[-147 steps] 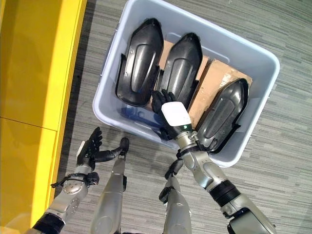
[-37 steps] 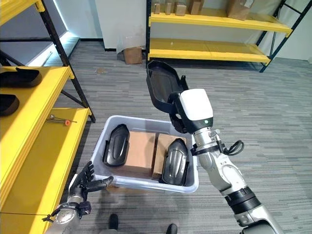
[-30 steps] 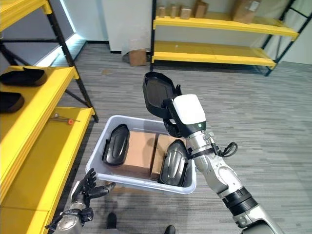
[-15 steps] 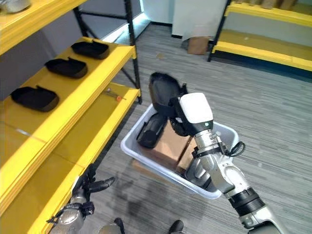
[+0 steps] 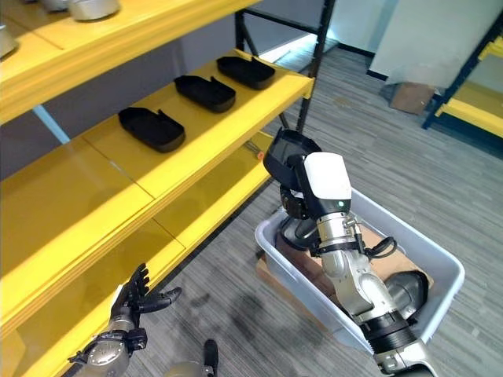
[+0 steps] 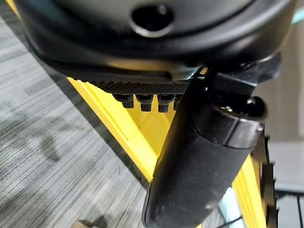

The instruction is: Move parts from the plastic box to the shelf.

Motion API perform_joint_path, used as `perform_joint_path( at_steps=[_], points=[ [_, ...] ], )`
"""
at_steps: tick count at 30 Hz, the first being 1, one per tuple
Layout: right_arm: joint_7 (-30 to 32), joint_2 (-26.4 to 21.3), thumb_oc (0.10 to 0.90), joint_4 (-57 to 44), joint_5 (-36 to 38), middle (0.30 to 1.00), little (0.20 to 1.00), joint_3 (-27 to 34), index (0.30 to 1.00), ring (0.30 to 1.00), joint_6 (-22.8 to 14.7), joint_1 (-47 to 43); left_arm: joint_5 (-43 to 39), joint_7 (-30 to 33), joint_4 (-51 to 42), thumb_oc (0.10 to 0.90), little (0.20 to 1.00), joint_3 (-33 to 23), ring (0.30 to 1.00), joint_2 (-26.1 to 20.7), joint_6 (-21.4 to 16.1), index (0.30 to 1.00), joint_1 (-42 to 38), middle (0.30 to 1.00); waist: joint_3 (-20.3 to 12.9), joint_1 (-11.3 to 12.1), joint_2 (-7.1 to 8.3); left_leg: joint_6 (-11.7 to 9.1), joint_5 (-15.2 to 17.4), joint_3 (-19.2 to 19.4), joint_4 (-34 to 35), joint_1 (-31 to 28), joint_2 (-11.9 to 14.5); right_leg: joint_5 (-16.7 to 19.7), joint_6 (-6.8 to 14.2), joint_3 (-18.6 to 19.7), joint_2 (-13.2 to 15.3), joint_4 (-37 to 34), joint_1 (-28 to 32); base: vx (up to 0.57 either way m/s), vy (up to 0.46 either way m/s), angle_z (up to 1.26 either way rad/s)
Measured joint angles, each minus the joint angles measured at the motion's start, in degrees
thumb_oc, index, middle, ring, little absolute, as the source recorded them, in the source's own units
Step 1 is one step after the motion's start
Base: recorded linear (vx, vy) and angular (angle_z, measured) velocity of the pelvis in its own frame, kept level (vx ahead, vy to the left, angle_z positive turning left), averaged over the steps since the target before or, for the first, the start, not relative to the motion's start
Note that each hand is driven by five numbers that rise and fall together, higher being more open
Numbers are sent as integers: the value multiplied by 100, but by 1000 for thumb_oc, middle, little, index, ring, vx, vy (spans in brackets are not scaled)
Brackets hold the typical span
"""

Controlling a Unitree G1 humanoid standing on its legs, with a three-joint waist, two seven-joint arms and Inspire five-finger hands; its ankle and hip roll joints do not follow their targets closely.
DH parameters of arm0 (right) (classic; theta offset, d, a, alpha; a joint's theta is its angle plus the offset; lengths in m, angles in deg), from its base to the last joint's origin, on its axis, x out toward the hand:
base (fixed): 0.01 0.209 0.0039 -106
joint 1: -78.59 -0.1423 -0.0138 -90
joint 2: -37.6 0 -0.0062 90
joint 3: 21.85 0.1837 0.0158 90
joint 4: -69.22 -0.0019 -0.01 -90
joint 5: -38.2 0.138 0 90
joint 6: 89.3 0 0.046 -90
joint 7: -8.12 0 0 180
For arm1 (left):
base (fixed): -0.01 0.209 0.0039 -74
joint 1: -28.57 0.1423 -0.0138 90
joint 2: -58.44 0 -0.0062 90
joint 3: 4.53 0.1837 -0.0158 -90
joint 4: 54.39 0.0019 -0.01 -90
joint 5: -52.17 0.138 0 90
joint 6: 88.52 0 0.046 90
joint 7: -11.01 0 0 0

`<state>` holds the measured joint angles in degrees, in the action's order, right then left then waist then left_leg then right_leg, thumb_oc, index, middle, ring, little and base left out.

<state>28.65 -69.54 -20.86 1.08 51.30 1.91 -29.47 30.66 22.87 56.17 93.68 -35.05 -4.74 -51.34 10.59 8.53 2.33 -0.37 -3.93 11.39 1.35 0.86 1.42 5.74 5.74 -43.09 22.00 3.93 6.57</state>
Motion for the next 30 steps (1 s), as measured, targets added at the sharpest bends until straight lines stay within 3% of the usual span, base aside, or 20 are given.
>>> perform_joint_path(
  at_steps=[4, 7, 9, 10, 11, 12, 15, 17, 18, 20, 21, 25, 30],
  points=[
    [-131, 180, 400, 3, -118, 300, 300, -177, 300, 300, 33, -110, 222, -3, -141, 900, 1000, -57, 1000, -65, -5, 1000, 41, 1000, -60, 179, 277, 178, -9, -222, 39, -10, -305, 109, 157, 18, 348, 267, 83, 22, 202, 37],
    [-163, 191, 400, 30, -257, 300, 300, -302, 300, 300, 43, -144, 228, 1, -68, 900, 1000, -113, 1000, -77, 7, 1000, -7, 1000, -52, 115, 333, 350, -13, -481, 30, 0, -466, 249, 162, 96, 623, 807, 63, -6, 132, 51],
    [-182, 183, 400, 36, -338, 300, 300, -313, 300, 300, 36, -111, 272, 8, -60, 900, 1000, -117, 1000, -132, 6, 1000, -67, 1000, -46, 15, 340, 497, -38, -715, 72, -20, -471, 377, 343, 682, 759, 1353, -174, -90, 73, 61],
    [-230, 175, 400, 29, -346, 300, 300, -321, 300, 300, -94, -133, 269, 76, -57, 900, 1000, -141, 1000, -251, 0, 1000, -100, 1000, -42, 11, 360, 629, -139, -860, 156, 20, -440, -197, 532, 1421, 499, 1715, -597, -62, 69, 52],
    [-261, 169, 400, 17, -347, 300, 300, -322, 300, 300, -192, -105, 270, 133, -18, 900, 1000, -183, 1000, -271, 10, 1000, -130, 1000, -21, -81, 323, 641, -198, -959, 222, 26, -393, -534, 554, 1975, 60, 1731, -826, 22, 14, 42],
    [-279, 160, 400, 17, -347, 300, 300, -322, 300, 300, -221, -42, 269, 144, -16, 900, 1000, -219, 1000, -282, 13, 1000, -139, 1000, -16, -134, 317, 655, -213, -1028, 236, 25, -366, -734, 531, 2241, -250, 1694, -950, 12, -25, 39],
    [-321, 83, 400, 23, -339, 300, 300, -308, 300, 300, -235, 154, 278, 130, -2, 900, 1000, -207, 1000, -268, 7, 1000, -210, 1000, -6, -342, 339, 617, -258, -1358, 315, -1, -402, -1070, 91, 2324, -1259, 1335, -1304, 35, -34, 57],
    [-325, 33, 400, -5, -335, 300, 300, -305, 300, 300, -320, 180, 280, 125, 47, 900, 1000, -137, 1000, -246, 8, 1000, -231, 1000, 16, -492, 297, 622, -256, -1532, 316, 74, -419, -1115, 20, 2954, -1865, 1135, -1608, 56, 4, 57],
    [-330, -12, 400, -34, -336, 300, 300, -305, 300, 300, -357, 179, 282, 122, 46, 900, 1000, -94, 1000, -238, 9, 1000, -233, 1000, 11, -512, 308, 623, -257, -1539, 318, 131, -445, -1053, -57, 3069, -2031, 982, -1730, 43, -23, 45],
    [-334, -84, 400, -58, -335, 300, 300, -282, 300, 300, -375, 197, 410, 114, 56, 900, 1000, 35, 1000, -169, 30, 1000, -204, 1000, 21, -541, 308, 609, -247, -1565, 351, 111, -630, -584, -239, 3060, -1956, 403, -1583, 32, -45, 37],
    [-333, -92, 400, -57, -334, 300, 300, -241, 300, 300, -367, 244, 431, 114, 53, 900, 1000, 82, 1000, -76, 34, 1000, -181, 1000, 20, -545, 218, 584, -227, -1656, 351, 102, -651, -283, -322, 2964, -1966, 86, -1384, 57, -38, 36],
    [-340, -106, 400, -108, -332, 300, 300, -242, 300, 300, -349, 187, 407, 120, -38, 900, 1000, 18, 1000, 30, 34, 1000, -96, 1000, 14, -517, 150, 417, -158, -1563, 327, 32, -584, -9, -535, 2859, -2086, -515, -1072, 75, -37, 2],
    [-355, -110, 400, -165, -325, 300, 300, -244, 300, 300, -344, 102, 379, 111, -145, 900, 1000, -32, 1000, 67, 34, 1000, -32, 1000, 12, -514, 152, 280, -62, -1556, 327, -160, -542, 21, -597, 2853, -2179, -881, -695, 58, -58, 0]
  ],
)
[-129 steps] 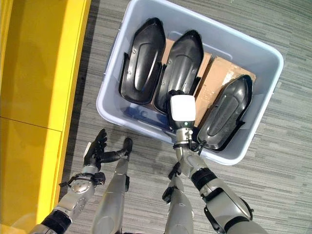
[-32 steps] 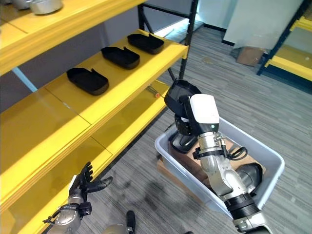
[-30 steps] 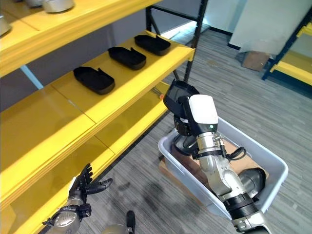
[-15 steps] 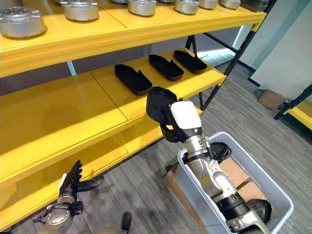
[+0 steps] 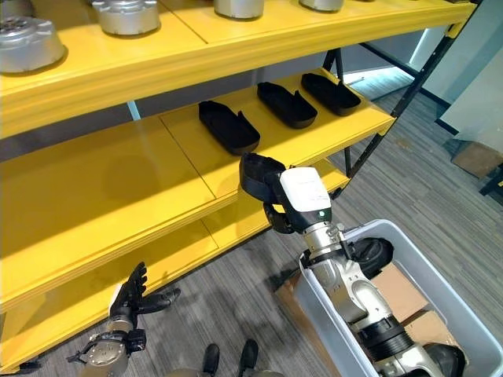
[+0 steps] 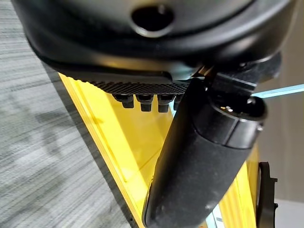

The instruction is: Move parts from the plastic box to the shelf.

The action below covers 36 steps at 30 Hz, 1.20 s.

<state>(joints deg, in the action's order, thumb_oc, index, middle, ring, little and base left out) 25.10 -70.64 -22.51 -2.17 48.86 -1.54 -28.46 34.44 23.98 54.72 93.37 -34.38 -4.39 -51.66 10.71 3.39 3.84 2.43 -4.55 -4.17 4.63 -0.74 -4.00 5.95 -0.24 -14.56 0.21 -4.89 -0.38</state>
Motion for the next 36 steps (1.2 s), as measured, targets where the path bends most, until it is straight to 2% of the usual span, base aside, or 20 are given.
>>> perform_joint_path(
  at_steps=[3, 5, 7, 8, 9, 10, 11, 12, 13, 14, 15, 16, 18, 19, 20, 21, 25, 31, 34, 36],
  points=[
    [-6, 0, 400, -11, 4, 300, 300, -1, 300, 300, 4, -174, -6, 2, -193, 900, 1000, -86, 1000, 9, 4, 1000, 21, 1000, 6, 42, -4, -19, 1, -17, -47, 69, 11, -23, -15, 3, -20, 2, 7, -93, -51, 6],
    [20, -93, 400, -12, 8, 300, 300, 5, 300, 300, 54, -438, -25, -1, -329, 900, 1000, -69, 1000, 42, -6, 1000, -254, 1000, 93, 127, -32, -191, 73, -190, -643, 493, -128, -65, -56, -253, 105, 51, -4, -65, -8, 72],
    [43, -240, 400, -13, 1, 300, 300, -26, 300, 300, 104, -569, -210, 1, -372, 900, 1000, 23, 1000, 38, -27, 1000, -559, 1000, 145, 127, 6, -699, 203, -122, -1000, 725, -206, -76, -236, -701, 334, 41, 6, -12, 39, 119],
    [60, -245, 400, -17, -2, 300, 300, -18, 300, 300, 112, -670, -234, 9, -423, 900, 1000, 20, 1000, -10, -68, 1000, -688, 1000, 253, 101, 19, -501, 548, 359, -1537, 897, 56, -100, -289, -949, 390, 35, 88, 16, 77, 116],
    [70, -194, 400, -21, -2, 300, 300, -23, 300, 300, 119, -731, -233, 10, -463, 900, 1000, -11, 1000, -89, -82, 1000, -752, 1000, 317, 114, 93, -525, 617, 596, -1858, 986, 482, -180, -375, -1126, 421, 37, 145, 50, 86, 100],
    [79, -171, 400, -32, -4, 300, 300, -31, 300, 300, 95, -774, -234, 18, -495, 900, 1000, -50, 1000, -105, -84, 1000, -745, 1000, 346, 148, 129, -528, 609, 655, -1827, 937, 852, -286, -307, -1092, 429, 76, 153, 83, 161, 64],
    [91, -165, 400, -33, -1, 300, 300, -26, 300, 300, 45, -808, -234, 32, -497, 900, 1000, -56, 1000, -107, -86, 1000, -716, 1000, 354, 192, 122, -599, 576, 526, -1715, 921, 1153, -335, -272, -1098, 463, 120, 153, 111, 219, 45],
    [146, -120, 400, -35, 11, 300, 300, -20, 300, 300, 11, -845, -236, 23, -440, 900, 1000, -87, 1000, -133, -69, 1000, -636, 1000, 366, 279, 99, -988, 348, 270, -1287, 819, 1960, -365, -244, -1179, 498, 235, 160, 159, 352, 34],
    [167, -130, 400, -32, 11, 300, 300, -21, 300, 300, 9, -848, -240, 25, -392, 900, 1000, -84, 1000, -128, -51, 1000, -626, 1000, 379, 285, 68, -1099, 265, 252, -1091, 801, 2319, -449, -149, -1238, 491, 335, 157, 178, 400, 42],
    [210, -149, 400, -31, 11, 300, 300, -19, 300, 300, 4, -846, -246, 29, -367, 900, 1000, -75, 1000, -91, -37, 1000, -609, 1000, 420, 226, 46, -1059, 211, 250, -947, 827, 2590, -488, -105, -1289, 596, 439, 191, 120, 297, 37],
    [210, -164, 400, -36, 9, 300, 300, -15, 300, 300, 3, -858, -260, 13, -368, 900, 1000, -65, 1000, -61, -34, 1000, -557, 1000, 438, 143, -6, -1147, 175, 418, -793, 789, 2664, -481, 123, -1385, 718, 511, 242, 88, 241, 50],
    [211, -192, 400, -61, 10, 300, 300, -14, 300, 300, 12, -860, -260, 6, -369, 900, 1000, 1, 1000, -53, -29, 1000, -511, 1000, 431, 51, -112, -1205, 110, 630, -540, 731, 2645, -456, 206, -1473, 787, 526, 313, 77, 217, 44],
    [214, -362, 400, -143, 6, 300, 300, 28, 300, 300, 18, -862, -258, 0, -417, 900, 1000, 142, 1000, 17, -29, 1000, -443, 1000, 395, 4, -513, -1017, -73, 713, -262, 507, 2400, -426, 437, -1486, 843, 595, 379, 132, 305, 19],
    [254, -282, 400, -220, 8, 300, 300, 105, 300, 300, 135, -710, -268, 20, -450, 900, 1000, 143, 1000, -78, -29, 1000, -405, 1000, 379, 5, -542, -1200, -239, 613, -192, 375, 1910, -383, 673, -1427, 1157, 771, 371, 162, 365, 28],
    [249, -248, 400, -221, 1, 300, 300, 96, 300, 300, 158, -582, -263, -9, -455, 900, 1000, 115, 1000, -364, -26, 1000, -438, 1000, 364, 114, -183, -1006, -173, 645, -296, 408, 1412, -362, 666, -1330, 1654, 866, 371, 132, 297, 39],
    [245, -204, 400, -221, 1, 300, 300, 92, 300, 300, 160, -584, -258, -15, -459, 900, 1000, 112, 1000, -493, -27, 1000, -445, 1000, 359, 217, -81, -902, -107, 659, -365, 412, 1245, -298, 588, -1249, 1812, 888, 376, 98, 201, 36],
    [214, -87, 400, -190, -14, 300, 300, -92, 300, 300, 162, -798, -254, -2, -526, 900, 1000, -13, 1000, -717, -27, 1000, -435, 1000, 335, 559, 22, -708, 2, 673, -393, 342, 983, -51, 647, -1248, 2047, 1023, 409, 81, 118, 13],
    [60, 67, 400, 1026, -295, 300, 300, -756, 300, 300, 273, -1908, -257, 3, -693, 900, 1000, -13, 1000, -691, -51, 1000, -460, 1000, 338, 943, 376, -699, 16, 548, -437, 367, 916, -36, 992, -1328, 1996, 629, 719, 56, 27, 14],
    [-41, 75, 400, 1766, -417, 300, 300, -1103, 300, 300, 302, -2339, -260, -1, -837, 900, 1000, 8, 1000, -714, -167, 1000, -574, 1000, 351, 1061, 547, -767, 30, 451, -674, 828, 943, -197, 1186, -1552, 1944, 538, 538, -26, -17, 13],
    [-61, 228, 400, 2681, -453, 300, 300, -1468, 300, 300, 340, -2592, -360, 4, -841, 900, 1000, 52, 1000, -725, -270, 1000, -665, 1000, 434, 1124, 475, -827, -10, 298, -880, 1247, 1010, -272, 1184, -1601, 1825, 489, 329, -11, 0, 25]
  ],
)
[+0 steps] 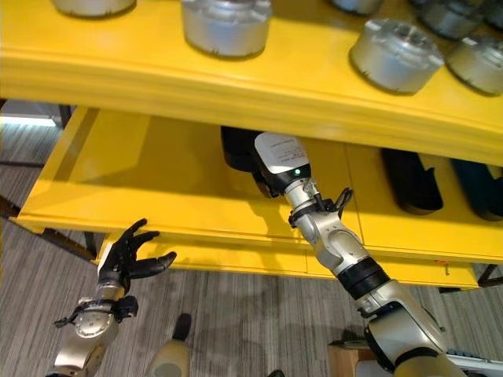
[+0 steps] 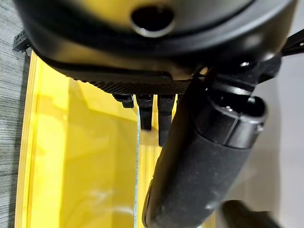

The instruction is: Move parts from the plastic box to the shelf.

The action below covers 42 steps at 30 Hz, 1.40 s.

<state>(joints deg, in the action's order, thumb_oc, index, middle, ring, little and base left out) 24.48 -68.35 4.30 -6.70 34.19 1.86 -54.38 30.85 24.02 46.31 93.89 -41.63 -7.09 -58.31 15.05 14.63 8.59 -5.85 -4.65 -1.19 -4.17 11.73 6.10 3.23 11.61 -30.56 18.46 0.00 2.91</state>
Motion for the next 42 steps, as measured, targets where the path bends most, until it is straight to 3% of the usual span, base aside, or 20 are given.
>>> perform_joint_path(
  at_steps=[2, 5, 9, 17, 35, 42],
  points=[
    [-90, 173, 400, 902, -19, 300, 300, -358, 300, 300, 124, -110, -97, 0, 13, 900, 1000, 25, 1000, -11, -119, 1000, -19, 1000, 156, 97, -97, 3, -57, -56, 55, 194, 33, 66, -52, -55, -43, -37, -186, -22, 16, 9],
    [166, 209, 400, 1061, -93, 300, 300, -359, 300, 300, 127, -292, -109, 12, 214, 900, 1000, -80, 1000, -53, -9, 1000, 296, 1000, 365, 44, -169, -25, -162, -11, 62, 367, 27, 182, -72, 11, -45, -112, -385, -52, 25, -13],
    [323, 247, 400, 1279, -120, 300, 300, -353, 300, 300, 124, -711, -305, 8, 298, 900, 1000, 56, 1000, -35, -5, 1000, 180, 1000, 572, -76, -467, -25, -209, -23, 84, 549, 74, 233, -94, 20, -54, -75, -613, -43, 38, -5],
    [394, 78, 400, 1581, -108, 300, 300, -368, 300, 300, 136, -1118, -313, 9, 281, 900, 1000, 187, 1000, 2, -24, 1000, -65, 1000, 578, -222, -884, 33, -336, -53, 201, 717, -14, 240, -103, 48, 125, 191, -942, -40, 14, 1],
    [541, -229, 400, 1859, 161, 300, 300, -859, 300, 300, 7, -1621, -321, -119, 235, 900, 1000, 434, 1000, -9, -41, 1000, 2, 1000, 570, -347, -1164, 96, -653, -2, 556, 755, -24, 261, -116, 115, 230, 452, -1272, -6, -22, 0],
    [516, -264, 400, 1934, -10, 300, 300, -1082, 300, 300, 1, -1799, -321, -131, 230, 900, 1000, 486, 1000, -9, -49, 1000, -13, 1000, 567, -339, -1179, 98, -657, 33, 564, 763, -17, 275, -100, 175, 225, 518, -1332, -4, -17, -2]
  ],
)
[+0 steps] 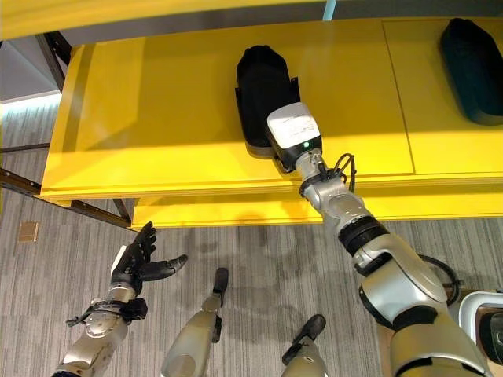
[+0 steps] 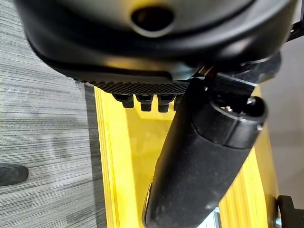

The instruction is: Move parts from the plastic box to the shelf.

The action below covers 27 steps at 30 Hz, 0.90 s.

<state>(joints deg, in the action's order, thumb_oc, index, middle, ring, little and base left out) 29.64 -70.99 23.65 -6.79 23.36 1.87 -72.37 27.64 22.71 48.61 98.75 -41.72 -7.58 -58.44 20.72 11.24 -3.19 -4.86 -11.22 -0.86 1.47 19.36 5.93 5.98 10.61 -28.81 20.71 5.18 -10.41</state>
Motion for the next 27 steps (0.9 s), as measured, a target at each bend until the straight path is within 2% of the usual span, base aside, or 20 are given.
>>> perform_joint_path(
  at_steps=[9, 17, 27],
  points=[
    [-5, -6, 400, 156, 0, 300, 300, -20, 300, 300, -45, -96, -1, -95, 0, 900, 1000, 0, 1000, -3, 0, 1000, -21, 1000, 0, -5, 1, 9, -7, 41, 1, 3, -4, -9, 11, 14, 17, 42, -14, -2, -7, 0],
    [-34, -213, 400, 148, 4, 300, 300, -168, 300, 300, -90, -176, -1, -96, -3, 900, 1000, 1, 1000, -6, 3, 1000, -28, 1000, 7, -25, 19, 39, -93, 45, 19, 17, -15, -50, 52, -24, 48, 103, -2, -8, 0, 2],
    [-145, -551, 400, 127, 1, 300, 300, -183, 300, 300, -72, -289, 0, -90, -9, 900, 1000, -8, 1000, -102, -7, 1000, -120, 1000, 56, 2, 134, 125, -173, 58, 88, -2, -108, -44, 60, -19, 110, 85, 2, -12, 2, 2]
  ],
)
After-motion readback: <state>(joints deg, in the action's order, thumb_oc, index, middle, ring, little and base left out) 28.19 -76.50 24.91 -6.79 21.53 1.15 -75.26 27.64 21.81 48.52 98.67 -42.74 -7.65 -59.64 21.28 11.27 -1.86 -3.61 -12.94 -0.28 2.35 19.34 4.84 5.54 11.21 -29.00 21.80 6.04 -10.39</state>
